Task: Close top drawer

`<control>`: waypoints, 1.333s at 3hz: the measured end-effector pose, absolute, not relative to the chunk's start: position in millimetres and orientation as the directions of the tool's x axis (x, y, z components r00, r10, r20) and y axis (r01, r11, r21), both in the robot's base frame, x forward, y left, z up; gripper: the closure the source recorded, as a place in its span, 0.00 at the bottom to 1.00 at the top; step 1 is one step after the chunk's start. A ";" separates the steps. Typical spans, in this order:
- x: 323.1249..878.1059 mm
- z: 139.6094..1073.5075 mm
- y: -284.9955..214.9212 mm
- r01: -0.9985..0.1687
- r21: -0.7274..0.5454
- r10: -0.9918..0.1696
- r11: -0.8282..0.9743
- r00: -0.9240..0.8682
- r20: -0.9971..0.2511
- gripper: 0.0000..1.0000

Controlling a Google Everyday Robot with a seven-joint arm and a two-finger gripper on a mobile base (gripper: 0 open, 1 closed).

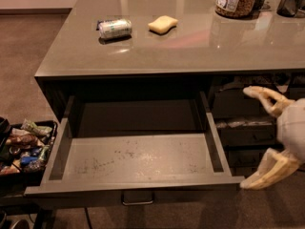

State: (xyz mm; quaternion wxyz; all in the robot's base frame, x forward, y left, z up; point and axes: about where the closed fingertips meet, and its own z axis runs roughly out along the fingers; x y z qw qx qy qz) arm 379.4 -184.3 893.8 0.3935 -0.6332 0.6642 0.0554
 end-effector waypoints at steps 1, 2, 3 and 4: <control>373.8 873.0 -173.1 -0.878 -0.435 -0.798 0.201 0.110 -0.592 0.00; 361.5 853.7 -167.8 -0.902 -0.395 -0.824 0.173 0.087 -0.560 0.00; 342.8 826.4 -171.1 -0.950 -0.282 -0.840 0.135 0.041 -0.541 0.00; 341.8 823.5 -170.9 -0.948 -0.285 -0.841 0.138 0.040 -0.540 0.00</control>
Offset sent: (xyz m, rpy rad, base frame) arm -0.0450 0.0062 -0.0829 -0.1854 0.1959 0.0068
